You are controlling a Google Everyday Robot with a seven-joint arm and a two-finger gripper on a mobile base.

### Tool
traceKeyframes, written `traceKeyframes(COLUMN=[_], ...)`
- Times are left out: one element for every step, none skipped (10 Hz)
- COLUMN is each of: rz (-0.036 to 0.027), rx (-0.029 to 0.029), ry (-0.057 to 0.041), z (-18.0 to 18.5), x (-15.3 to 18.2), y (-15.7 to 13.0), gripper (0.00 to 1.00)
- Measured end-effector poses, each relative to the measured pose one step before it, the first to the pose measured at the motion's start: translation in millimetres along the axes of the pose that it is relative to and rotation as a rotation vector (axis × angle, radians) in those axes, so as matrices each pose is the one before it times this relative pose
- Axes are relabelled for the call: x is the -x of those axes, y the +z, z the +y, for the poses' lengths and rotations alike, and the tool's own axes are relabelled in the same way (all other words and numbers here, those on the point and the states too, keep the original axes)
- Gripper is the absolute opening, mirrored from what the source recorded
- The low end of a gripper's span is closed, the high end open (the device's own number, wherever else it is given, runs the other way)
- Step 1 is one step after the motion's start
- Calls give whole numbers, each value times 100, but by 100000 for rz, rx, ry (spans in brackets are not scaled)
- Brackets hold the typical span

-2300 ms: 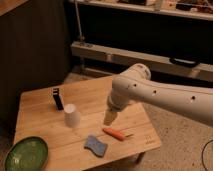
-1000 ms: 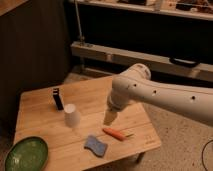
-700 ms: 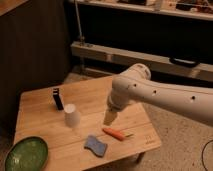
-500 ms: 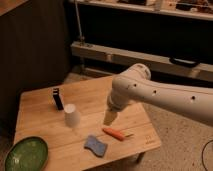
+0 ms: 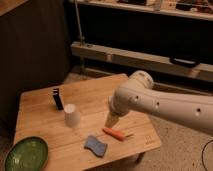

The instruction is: Wipe the white sponge on the table

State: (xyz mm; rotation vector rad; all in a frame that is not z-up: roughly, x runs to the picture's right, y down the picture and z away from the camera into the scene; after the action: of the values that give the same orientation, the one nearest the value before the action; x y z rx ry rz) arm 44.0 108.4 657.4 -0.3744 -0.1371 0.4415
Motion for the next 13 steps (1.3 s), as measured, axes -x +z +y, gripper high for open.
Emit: traceKeyframes(rz=[-1506,-2027,-4671,-4520,-10162,-6772,-4106,-944,250,1108,1038,1033,1411], rx=[-2412,-523,1098,2093,7864,7306,5481,2328,696,210,460,880,2149], ry=[3226,2260,1491,951,3597,2168,285,-1423,-2019,-2411,-1816,-1015,-1261], z=[474,307,574,487,433,51,64,436,652,1600,1385,1071,1080], x=[-1432,-908,-596,-277,-834,-577,-108,456,535,677,439,182,24], y=[197,245,668,643,1531,994,800,633,203,68,203,253,769], gripper=[80,80,80,80,80,80,80,80,80,80,80,80,80])
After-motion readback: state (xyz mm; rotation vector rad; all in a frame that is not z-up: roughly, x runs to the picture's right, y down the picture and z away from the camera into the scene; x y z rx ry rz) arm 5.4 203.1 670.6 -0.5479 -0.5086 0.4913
